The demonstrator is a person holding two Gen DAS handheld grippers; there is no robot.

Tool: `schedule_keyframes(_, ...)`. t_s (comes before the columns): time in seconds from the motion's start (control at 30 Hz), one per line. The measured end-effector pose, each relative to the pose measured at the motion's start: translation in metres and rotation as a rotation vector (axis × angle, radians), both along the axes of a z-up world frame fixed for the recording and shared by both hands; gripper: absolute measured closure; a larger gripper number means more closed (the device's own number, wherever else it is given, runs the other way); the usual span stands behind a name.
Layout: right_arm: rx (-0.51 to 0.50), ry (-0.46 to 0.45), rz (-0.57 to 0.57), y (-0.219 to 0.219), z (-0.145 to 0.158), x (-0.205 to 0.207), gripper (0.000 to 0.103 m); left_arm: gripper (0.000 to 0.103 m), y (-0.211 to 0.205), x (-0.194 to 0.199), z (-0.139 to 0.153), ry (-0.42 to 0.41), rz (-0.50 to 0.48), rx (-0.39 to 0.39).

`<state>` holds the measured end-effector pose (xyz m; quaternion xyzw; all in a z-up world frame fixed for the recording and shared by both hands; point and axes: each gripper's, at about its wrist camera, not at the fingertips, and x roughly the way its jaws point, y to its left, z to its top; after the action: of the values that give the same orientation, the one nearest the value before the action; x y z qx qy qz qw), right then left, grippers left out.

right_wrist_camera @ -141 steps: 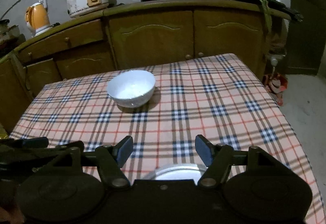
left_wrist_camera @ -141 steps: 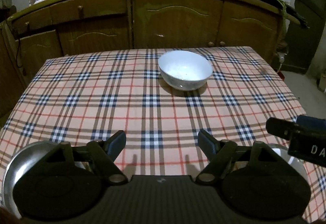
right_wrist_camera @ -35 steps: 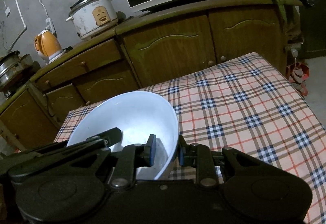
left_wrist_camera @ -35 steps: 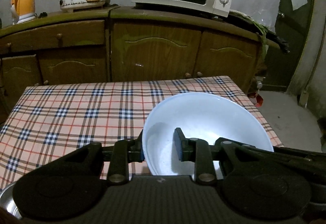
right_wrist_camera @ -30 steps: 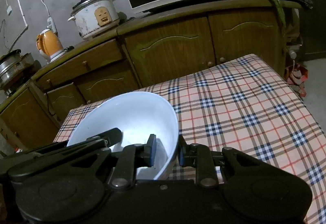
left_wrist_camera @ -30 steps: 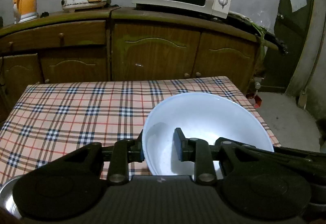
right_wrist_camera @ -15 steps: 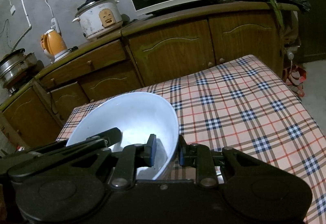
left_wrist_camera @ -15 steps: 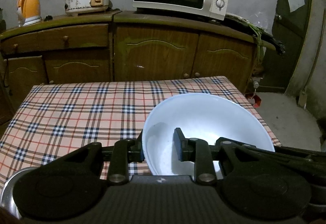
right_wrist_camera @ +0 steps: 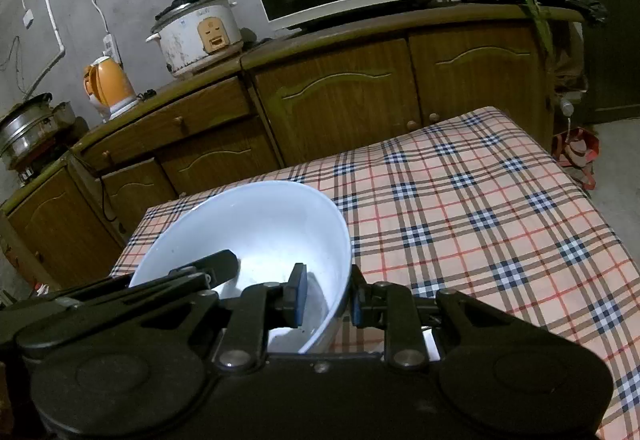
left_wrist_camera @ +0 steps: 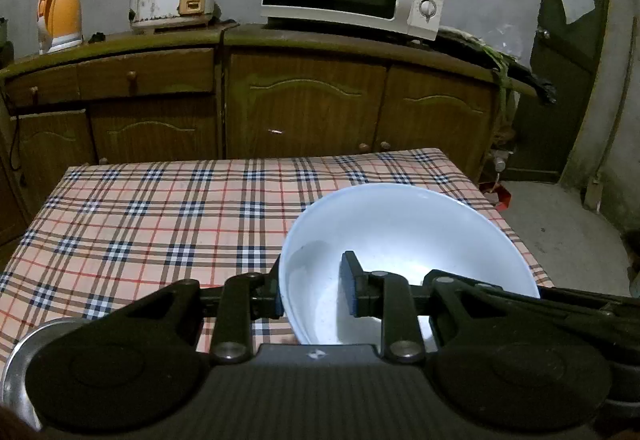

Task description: Organize plates and bowls

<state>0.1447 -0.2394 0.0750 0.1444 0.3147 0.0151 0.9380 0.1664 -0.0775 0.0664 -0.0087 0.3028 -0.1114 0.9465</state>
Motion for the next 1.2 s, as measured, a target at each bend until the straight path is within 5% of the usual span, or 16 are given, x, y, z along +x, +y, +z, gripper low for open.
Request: schedule_keyframes(1.2, -0.006, 0.005, -0.006, 0.001, -0.005, -0.031, 0.074, 0.074, -0.004, -0.021, -0.006, 0.004, -0.015, 0.004)
